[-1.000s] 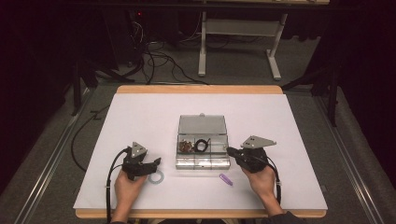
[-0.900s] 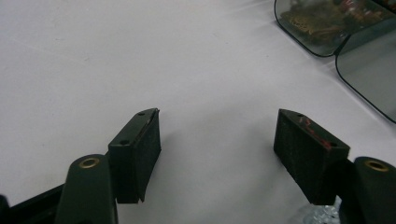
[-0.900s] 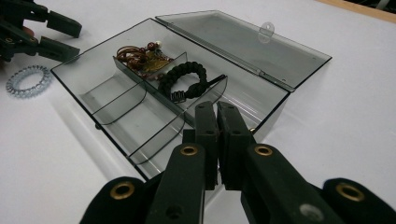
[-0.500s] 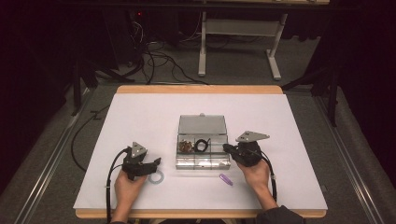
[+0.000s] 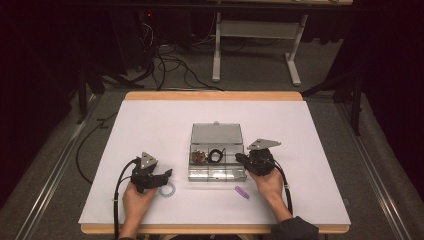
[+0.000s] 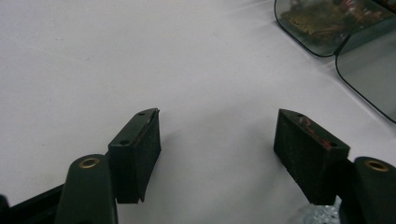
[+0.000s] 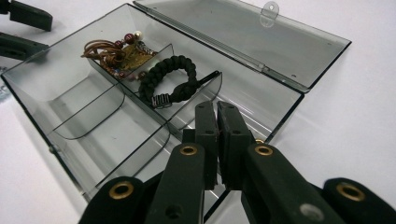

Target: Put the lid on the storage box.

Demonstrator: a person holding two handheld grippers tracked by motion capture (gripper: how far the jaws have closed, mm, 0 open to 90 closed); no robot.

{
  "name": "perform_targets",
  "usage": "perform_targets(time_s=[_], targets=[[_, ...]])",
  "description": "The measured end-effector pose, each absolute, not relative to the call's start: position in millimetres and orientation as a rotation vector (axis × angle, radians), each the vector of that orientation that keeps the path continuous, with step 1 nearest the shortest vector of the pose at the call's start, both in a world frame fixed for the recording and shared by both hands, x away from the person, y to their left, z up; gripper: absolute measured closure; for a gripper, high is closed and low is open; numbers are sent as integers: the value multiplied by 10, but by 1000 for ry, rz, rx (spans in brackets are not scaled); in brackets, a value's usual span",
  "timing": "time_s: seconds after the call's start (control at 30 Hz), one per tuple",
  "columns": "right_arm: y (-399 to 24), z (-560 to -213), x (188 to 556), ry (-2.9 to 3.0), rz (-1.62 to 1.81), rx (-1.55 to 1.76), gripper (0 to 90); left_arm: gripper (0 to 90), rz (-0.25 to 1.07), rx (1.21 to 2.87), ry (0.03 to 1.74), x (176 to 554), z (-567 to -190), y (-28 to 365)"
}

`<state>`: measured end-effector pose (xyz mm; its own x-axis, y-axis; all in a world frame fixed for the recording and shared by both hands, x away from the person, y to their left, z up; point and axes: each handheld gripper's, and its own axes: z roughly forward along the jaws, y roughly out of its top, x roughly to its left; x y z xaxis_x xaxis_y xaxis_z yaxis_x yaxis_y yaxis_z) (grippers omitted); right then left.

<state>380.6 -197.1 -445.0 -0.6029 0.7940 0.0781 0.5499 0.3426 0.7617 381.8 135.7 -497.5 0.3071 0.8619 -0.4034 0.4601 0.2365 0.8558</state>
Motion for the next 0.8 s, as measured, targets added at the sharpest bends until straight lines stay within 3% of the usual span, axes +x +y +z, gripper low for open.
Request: perform_targets(time_s=[0.1,0.37,0.53,0.8], targets=[[-1964,-4482,3842,2319,1123,1211,886,318,431,1449,1301,3807,-4975,1385],[-1925,-4526,3891,2328,1113,1228,881,318,431,1396,1323,3817,-4975,1356],[-1924,-4543,3908,2336,1132,1240,827,317,432,1396,1323,3817,-4976,1355],[-1967,-4477,3849,2308,1165,1216,813,317,432,1451,1300,3806,-4975,1386]])
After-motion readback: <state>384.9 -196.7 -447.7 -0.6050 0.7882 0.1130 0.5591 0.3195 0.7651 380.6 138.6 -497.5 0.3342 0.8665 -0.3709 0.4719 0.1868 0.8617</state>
